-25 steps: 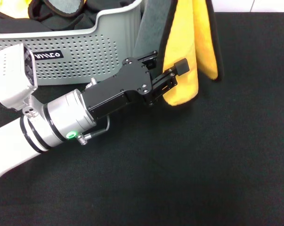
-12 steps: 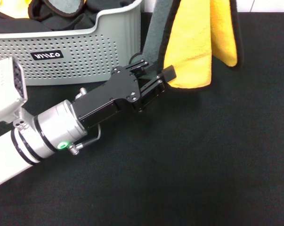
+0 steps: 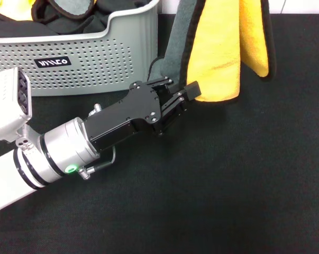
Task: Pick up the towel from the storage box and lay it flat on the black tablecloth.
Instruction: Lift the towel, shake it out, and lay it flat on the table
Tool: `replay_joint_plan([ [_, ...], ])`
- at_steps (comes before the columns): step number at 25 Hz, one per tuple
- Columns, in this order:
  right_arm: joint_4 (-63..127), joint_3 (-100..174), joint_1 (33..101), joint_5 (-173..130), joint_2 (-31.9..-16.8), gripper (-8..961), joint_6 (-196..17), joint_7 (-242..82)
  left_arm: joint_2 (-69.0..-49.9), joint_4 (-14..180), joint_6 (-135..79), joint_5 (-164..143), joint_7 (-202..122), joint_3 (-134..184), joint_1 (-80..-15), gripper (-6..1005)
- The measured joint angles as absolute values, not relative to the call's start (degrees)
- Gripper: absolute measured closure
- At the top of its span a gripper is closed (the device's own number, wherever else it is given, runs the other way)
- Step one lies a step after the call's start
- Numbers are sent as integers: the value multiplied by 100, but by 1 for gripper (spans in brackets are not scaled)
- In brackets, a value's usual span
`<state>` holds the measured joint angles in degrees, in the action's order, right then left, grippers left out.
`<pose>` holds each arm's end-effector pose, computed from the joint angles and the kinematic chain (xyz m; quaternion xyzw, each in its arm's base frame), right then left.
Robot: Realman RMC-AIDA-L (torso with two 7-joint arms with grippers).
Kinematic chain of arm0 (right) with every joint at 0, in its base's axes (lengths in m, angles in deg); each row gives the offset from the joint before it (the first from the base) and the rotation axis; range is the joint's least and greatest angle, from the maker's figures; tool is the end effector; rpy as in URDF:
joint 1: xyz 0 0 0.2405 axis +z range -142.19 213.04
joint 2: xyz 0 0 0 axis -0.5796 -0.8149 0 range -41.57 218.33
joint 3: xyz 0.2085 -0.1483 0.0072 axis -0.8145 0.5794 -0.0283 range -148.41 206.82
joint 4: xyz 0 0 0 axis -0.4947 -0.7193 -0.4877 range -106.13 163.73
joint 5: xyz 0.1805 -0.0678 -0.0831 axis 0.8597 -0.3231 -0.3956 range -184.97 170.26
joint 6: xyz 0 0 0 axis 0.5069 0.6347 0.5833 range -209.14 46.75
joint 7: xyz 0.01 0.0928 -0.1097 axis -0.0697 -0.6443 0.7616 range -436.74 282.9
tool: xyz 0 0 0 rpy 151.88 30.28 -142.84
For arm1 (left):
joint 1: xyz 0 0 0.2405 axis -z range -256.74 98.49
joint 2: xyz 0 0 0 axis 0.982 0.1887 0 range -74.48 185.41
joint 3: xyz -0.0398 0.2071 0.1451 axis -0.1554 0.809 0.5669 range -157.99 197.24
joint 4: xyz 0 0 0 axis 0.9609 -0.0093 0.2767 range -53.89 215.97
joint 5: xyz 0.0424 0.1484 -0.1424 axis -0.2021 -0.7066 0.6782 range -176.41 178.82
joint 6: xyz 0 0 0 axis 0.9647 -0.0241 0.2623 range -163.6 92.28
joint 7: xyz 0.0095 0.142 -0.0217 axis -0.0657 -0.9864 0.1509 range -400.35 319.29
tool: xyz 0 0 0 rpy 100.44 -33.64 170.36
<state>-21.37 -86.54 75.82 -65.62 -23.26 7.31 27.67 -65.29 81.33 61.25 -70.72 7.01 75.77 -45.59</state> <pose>0.0732 0.3837 0.1004 -0.8405 -0.0783 0.5187 0.1357 -0.2213 0.2826 -0.0641 -0.8340 -0.1911 -0.4990 0.1376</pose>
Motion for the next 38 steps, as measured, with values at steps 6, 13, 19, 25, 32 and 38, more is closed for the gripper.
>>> replay_joint_plan([
  [6, -2140, -8653, 7517, -6582, -2326, 951, 732, 2644, -6523, 8140, 6311, -6736, 739, 7531, -4785, 839],
  [13, -2200, -8613, 7339, -6686, -2342, 952, 794, 2579, -6468, 8686, 6726, -6626, 1497, 7583, -5097, 970],
  [19, -2934, -8602, 6688, -7254, -2476, 951, 956, 1982, -6343, 10510, 7582, -7143, 2462, 7747, -5973, 988],
  [25, -4287, -8318, 5433, -7441, -2691, 952, 1369, 1486, -6134, 11970, 8091, -6736, 3560, 7958, -6849, 987],
  [32, -5344, -7276, 3916, -7179, -2663, 951, 1826, 1468, -5859, 13946, 8118, -5540, 3875, 9463, -8276, 986],
  [38, -4664, -6885, 3138, -6915, -2659, 951, 2177, 2423, -5740, 14207, 8107, -5213, 3666, 10021, -8913, 985],
])
